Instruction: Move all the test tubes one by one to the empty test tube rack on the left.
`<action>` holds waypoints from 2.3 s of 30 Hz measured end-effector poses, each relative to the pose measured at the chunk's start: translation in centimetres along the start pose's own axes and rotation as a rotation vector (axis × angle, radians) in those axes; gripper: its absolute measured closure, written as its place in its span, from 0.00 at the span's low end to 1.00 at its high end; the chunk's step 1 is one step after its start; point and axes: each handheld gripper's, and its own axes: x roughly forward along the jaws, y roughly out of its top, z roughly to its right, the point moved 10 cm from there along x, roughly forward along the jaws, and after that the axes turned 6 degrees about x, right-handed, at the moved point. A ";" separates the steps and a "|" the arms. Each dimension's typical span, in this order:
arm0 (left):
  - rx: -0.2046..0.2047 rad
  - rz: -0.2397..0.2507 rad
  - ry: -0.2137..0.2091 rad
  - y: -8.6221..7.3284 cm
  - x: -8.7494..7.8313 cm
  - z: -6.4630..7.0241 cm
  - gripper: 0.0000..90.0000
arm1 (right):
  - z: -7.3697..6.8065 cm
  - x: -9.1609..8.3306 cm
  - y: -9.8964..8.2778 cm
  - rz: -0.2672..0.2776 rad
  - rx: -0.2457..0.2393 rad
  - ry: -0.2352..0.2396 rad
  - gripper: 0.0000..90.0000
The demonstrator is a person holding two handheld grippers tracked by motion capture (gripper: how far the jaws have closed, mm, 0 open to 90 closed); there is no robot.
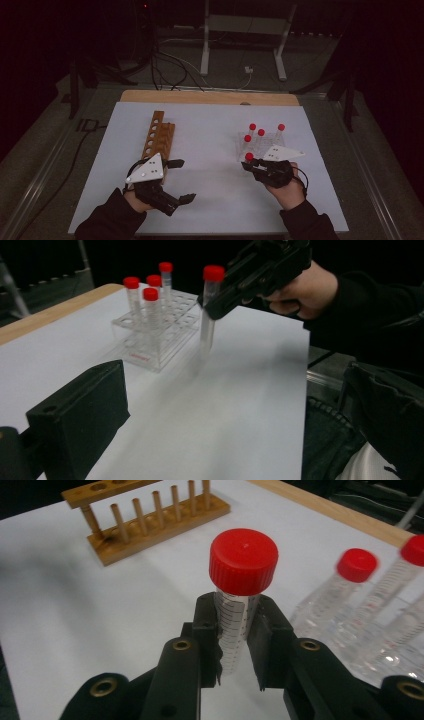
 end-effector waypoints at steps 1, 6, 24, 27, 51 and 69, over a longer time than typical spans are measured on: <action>0.000 -0.001 -0.008 0.2 0.2 0.1 0.01 | -0.5 0.2 -0.1 -0.005 -0.008 0.009 0.84; 0.015 0.004 -0.022 1.2 1.0 0.2 0.01 | -1.4 0.7 -0.5 -0.015 -0.019 0.033 0.84; 0.060 0.023 -0.069 3.9 5.6 0.9 0.06 | -4.2 1.5 -0.9 -0.029 -0.064 0.094 0.84; 0.055 0.022 -0.072 3.8 6.6 0.9 0.09 | -4.6 1.4 -0.9 -0.029 -0.066 0.104 0.84; 0.088 -0.028 -0.057 2.7 10.3 0.2 0.71 | -5.2 1.1 -0.9 -0.023 -0.070 0.129 0.84; 0.110 -0.051 -0.044 3.1 9.6 -0.6 0.80 | -5.0 0.9 -0.7 -0.003 -0.054 0.135 0.69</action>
